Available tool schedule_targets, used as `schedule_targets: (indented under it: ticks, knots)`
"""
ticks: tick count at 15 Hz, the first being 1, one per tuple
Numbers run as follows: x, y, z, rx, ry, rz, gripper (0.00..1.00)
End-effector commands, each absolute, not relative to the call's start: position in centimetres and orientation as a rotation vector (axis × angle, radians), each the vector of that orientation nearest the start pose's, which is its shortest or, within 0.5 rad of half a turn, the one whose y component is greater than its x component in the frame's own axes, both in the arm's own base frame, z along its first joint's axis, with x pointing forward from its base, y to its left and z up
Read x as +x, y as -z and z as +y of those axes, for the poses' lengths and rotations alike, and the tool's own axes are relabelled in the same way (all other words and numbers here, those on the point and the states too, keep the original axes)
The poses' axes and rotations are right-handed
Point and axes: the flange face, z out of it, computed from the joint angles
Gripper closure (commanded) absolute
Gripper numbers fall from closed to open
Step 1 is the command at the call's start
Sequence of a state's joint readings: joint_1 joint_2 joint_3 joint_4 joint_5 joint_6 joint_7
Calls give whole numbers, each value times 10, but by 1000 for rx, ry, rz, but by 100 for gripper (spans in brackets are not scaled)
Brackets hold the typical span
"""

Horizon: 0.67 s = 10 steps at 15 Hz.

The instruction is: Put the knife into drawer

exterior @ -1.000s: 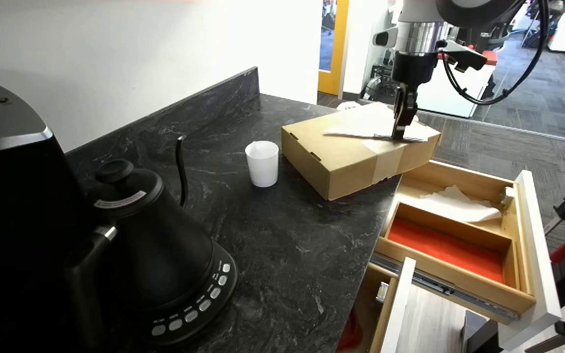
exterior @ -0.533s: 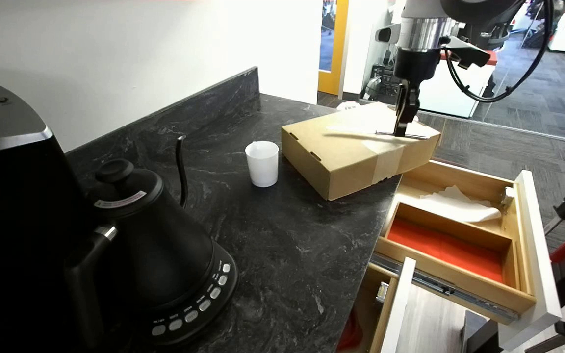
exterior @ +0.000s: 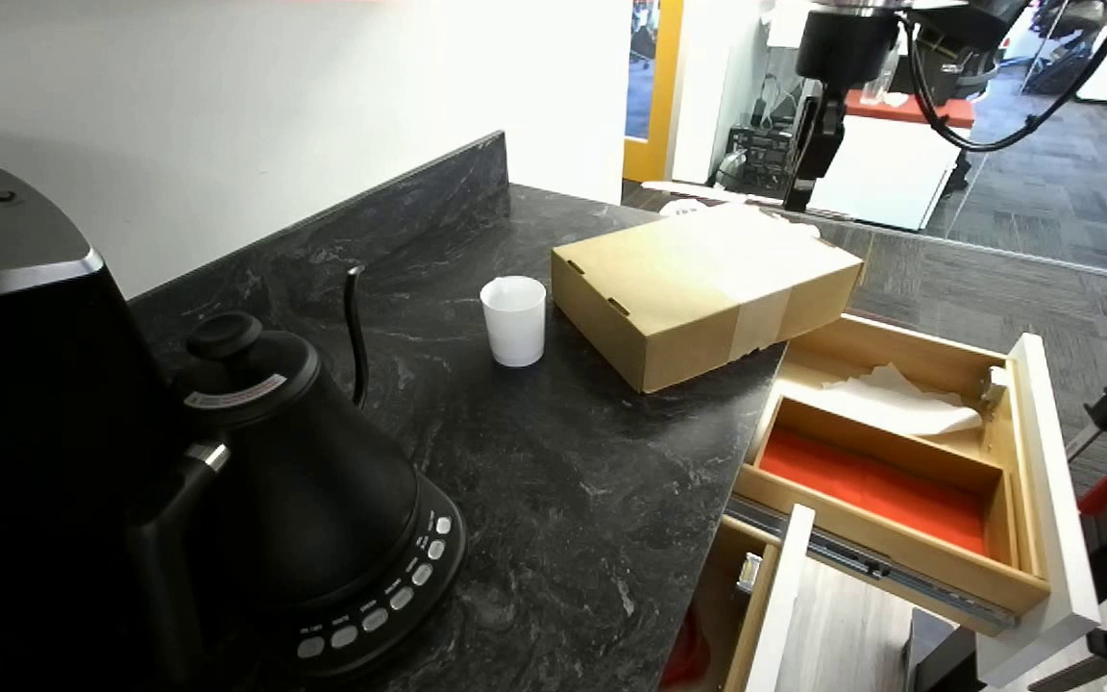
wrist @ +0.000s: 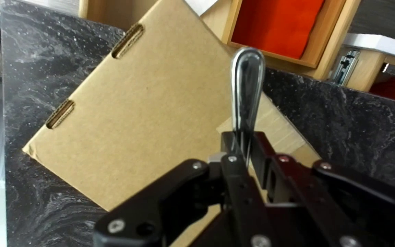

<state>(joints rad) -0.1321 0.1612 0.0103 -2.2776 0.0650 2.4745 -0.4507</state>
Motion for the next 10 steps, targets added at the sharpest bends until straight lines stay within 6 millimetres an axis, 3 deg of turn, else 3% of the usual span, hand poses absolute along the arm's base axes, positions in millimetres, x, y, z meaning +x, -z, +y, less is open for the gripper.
schedule_targets:
  ticks: [1,6,10]
  knots:
    - [503,-303,-59,-3022,20,-369,94]
    - [469,-286,-33,-2876,-143,-417,94]
    - [446,-269,-26,-2788,-328,-415,94]
